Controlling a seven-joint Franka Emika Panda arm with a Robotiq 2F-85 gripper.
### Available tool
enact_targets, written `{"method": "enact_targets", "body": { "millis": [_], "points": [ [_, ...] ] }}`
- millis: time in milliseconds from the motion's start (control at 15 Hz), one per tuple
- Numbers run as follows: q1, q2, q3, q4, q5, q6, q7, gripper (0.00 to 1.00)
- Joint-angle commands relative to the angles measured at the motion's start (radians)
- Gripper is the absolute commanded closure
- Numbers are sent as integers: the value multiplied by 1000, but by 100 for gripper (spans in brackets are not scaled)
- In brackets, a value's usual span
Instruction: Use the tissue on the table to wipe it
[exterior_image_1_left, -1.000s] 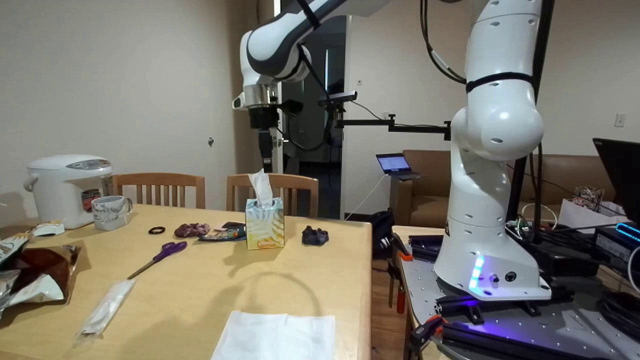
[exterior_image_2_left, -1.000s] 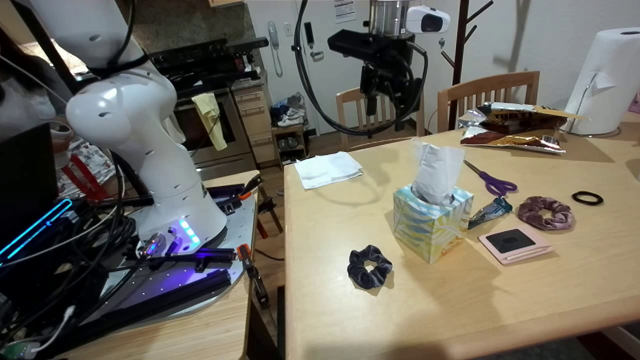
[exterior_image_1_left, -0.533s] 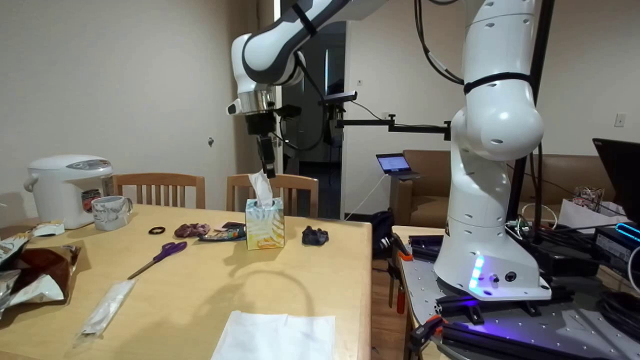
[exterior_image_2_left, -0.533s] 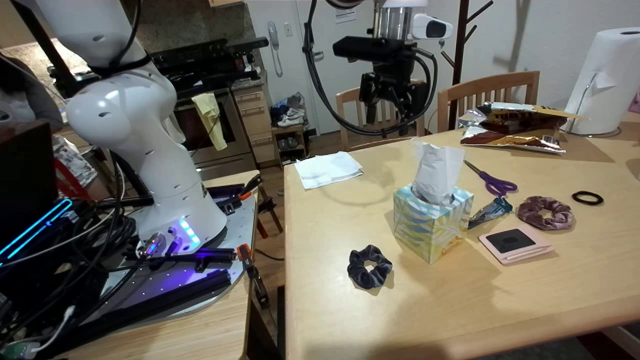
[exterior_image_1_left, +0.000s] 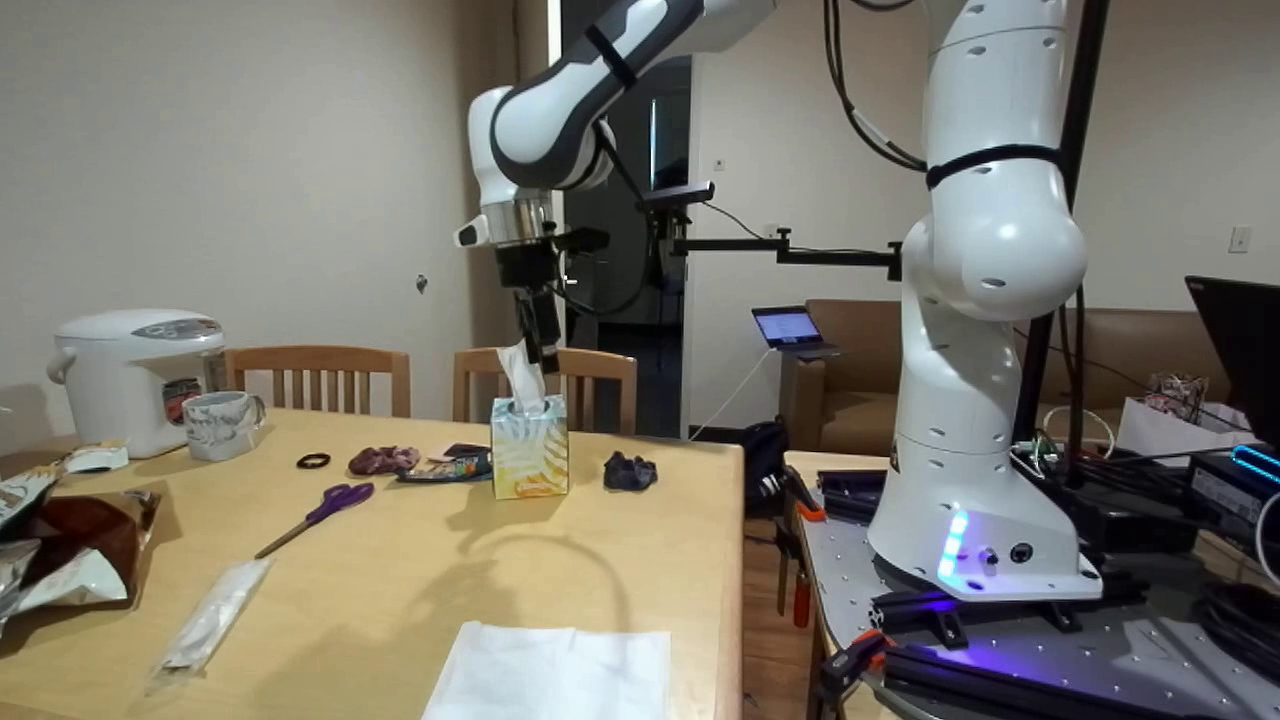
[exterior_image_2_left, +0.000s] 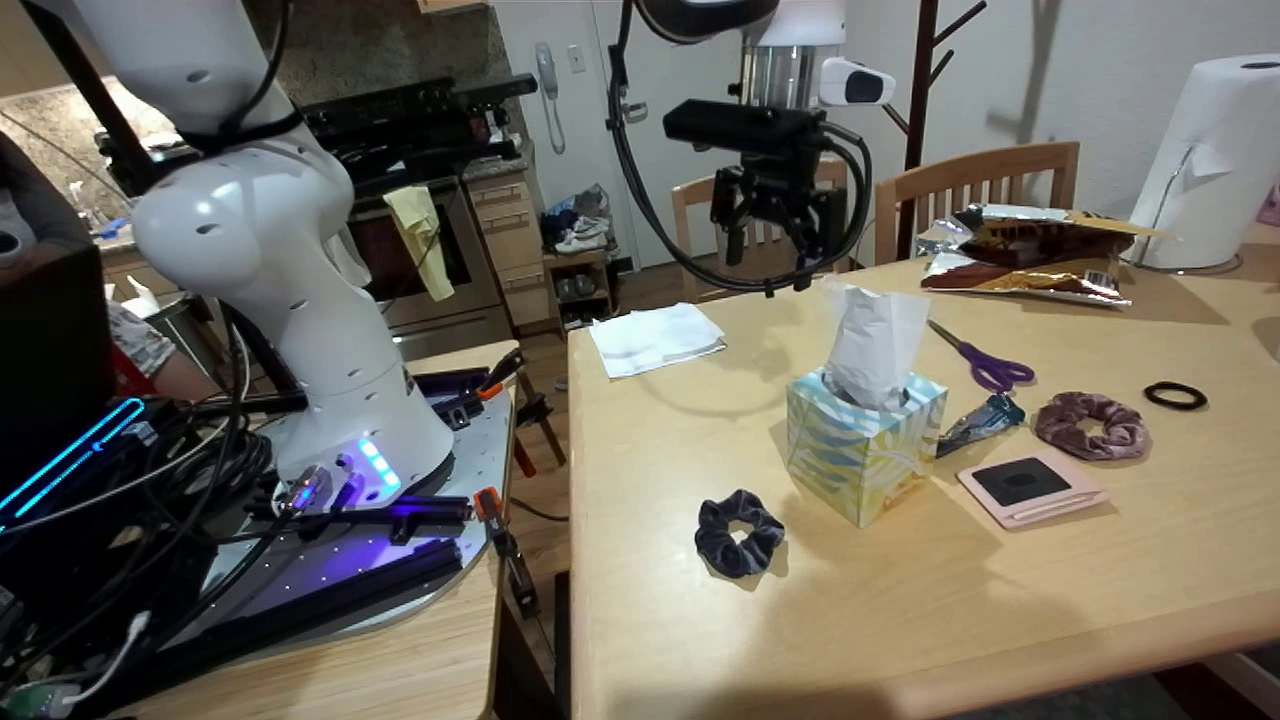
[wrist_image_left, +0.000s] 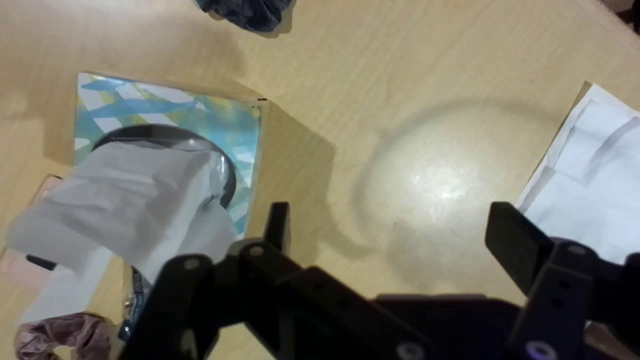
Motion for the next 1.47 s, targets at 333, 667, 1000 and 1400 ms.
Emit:
{"method": "enact_targets", "body": {
  "millis": [333,667,1000,1400],
  "points": [
    [60,102,114,7,-19,19,-68,0],
    [113,130,180,42,-43,18,-80,0],
    [142,196,213,101,-69,94,-57,0],
    [132,286,224,142,-55,181,-43,0]
  ]
}}
